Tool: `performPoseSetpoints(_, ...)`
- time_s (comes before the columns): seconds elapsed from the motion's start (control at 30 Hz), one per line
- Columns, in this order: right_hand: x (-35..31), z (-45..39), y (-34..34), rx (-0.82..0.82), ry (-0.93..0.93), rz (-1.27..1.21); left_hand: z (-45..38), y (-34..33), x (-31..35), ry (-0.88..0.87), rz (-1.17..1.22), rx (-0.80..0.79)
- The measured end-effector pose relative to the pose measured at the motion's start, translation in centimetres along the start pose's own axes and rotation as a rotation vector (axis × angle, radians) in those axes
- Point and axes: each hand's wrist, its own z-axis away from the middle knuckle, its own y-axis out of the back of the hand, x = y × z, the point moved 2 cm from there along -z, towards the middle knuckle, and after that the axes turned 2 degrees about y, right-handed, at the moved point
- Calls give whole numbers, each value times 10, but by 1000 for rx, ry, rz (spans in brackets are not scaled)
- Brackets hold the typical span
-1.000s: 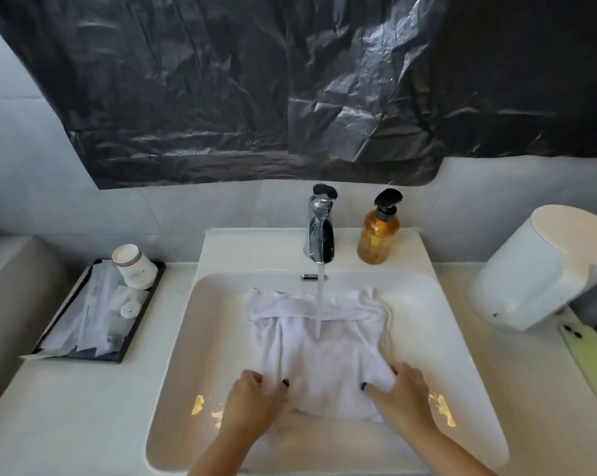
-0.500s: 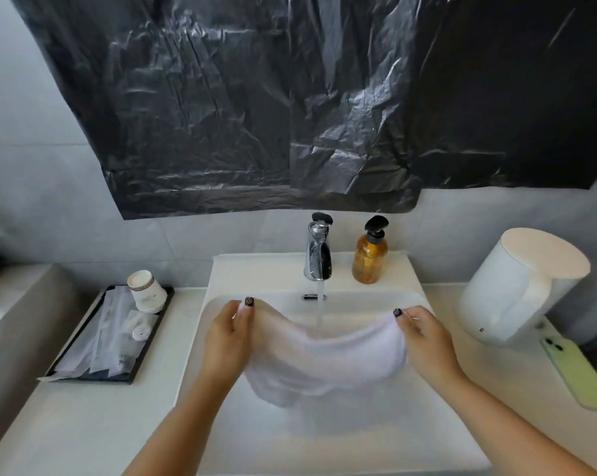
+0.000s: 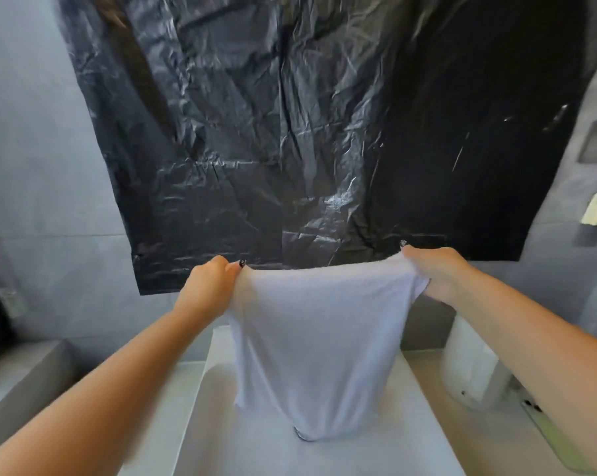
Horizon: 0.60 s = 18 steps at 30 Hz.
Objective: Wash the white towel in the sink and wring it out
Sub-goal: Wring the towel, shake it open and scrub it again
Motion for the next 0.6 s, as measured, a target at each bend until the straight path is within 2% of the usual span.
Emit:
performPoseSetpoints(0.07,-23,7,-1,-136,-44,-141,-8,12,2,222,448,-2)
performPoseSetpoints(0.13,-42,16,-2,-269,-34,-185,-10,22,6,368,876,-58)
performPoseSetpoints(0.2,-51,21,-3,-330,36,-50,-11,32,11,410,1162,-130)
performPoseSetpoints(0.23,-52,21,-1,-294,89,80,-11,34,12,380,1207,-164)
performPoseSetpoints(0.3,-55,20,3,-169,262,368,-11,37,12,283,1157,-173)
performPoseSetpoints(0.37,-60,18,7,-117,502,612,-11,39,3,191,986,-140)
performPoseSetpoints(0.43,-63,18,10,-89,649,752,-8,40,-6,133,872,-149)
performPoseSetpoints(0.5,-59,13,10,-93,694,764,-7,40,-16,118,813,-160)
performPoseSetpoints(0.6,-41,7,5,-163,512,574,-8,35,-28,98,653,-201)
